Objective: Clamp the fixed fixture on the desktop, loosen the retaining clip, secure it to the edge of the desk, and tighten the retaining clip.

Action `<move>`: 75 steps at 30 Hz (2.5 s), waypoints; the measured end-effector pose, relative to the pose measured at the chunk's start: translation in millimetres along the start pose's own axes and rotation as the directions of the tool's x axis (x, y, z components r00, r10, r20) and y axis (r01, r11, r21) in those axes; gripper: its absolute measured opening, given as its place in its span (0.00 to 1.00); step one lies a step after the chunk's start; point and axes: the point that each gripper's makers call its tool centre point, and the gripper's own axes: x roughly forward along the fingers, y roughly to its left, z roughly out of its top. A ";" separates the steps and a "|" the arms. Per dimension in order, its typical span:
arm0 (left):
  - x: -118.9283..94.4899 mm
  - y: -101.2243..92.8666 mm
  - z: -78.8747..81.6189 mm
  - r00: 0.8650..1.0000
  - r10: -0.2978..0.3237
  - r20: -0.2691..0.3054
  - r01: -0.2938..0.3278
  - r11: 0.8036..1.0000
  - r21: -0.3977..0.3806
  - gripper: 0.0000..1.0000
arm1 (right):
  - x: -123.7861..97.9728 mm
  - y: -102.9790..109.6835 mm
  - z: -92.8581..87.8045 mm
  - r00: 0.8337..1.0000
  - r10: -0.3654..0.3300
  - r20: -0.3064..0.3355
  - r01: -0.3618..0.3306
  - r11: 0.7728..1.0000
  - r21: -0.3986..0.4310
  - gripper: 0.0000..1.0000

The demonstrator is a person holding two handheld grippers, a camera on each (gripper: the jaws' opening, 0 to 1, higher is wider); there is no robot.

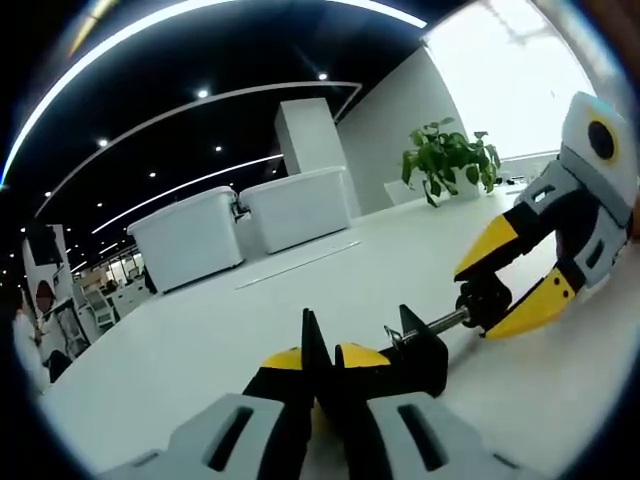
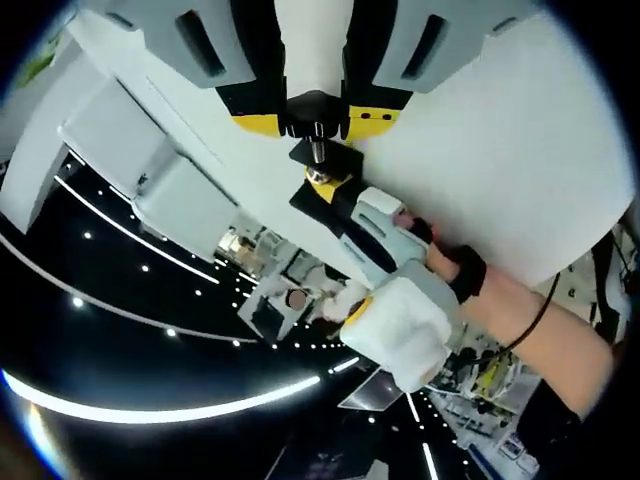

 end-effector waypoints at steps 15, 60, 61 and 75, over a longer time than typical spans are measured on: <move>1.4 5.7 -0.5 1.000 0.008 0.002 -0.008 1.000 0.005 0.09 | 2.0 -0.7 -1.5 1.000 0.002 -0.002 -0.002 1.000 -0.029 0.20; 0.2 6.9 -3.1 1.000 0.004 -0.001 -0.004 1.000 0.010 0.09 | -5.5 -3.6 -8.1 0.993 0.056 0.104 -0.115 0.662 0.740 0.25; -0.3 5.5 -2.6 1.000 0.003 0.000 -0.003 1.000 0.010 0.09 | -3.6 -5.3 -10.0 0.993 0.058 0.102 -0.115 0.659 0.744 0.25; 1.3 2.8 -2.1 1.000 -0.001 0.002 0.001 1.000 0.013 0.09 | 3.8 -9.2 -15.3 0.996 0.055 0.068 -0.086 0.774 0.627 0.25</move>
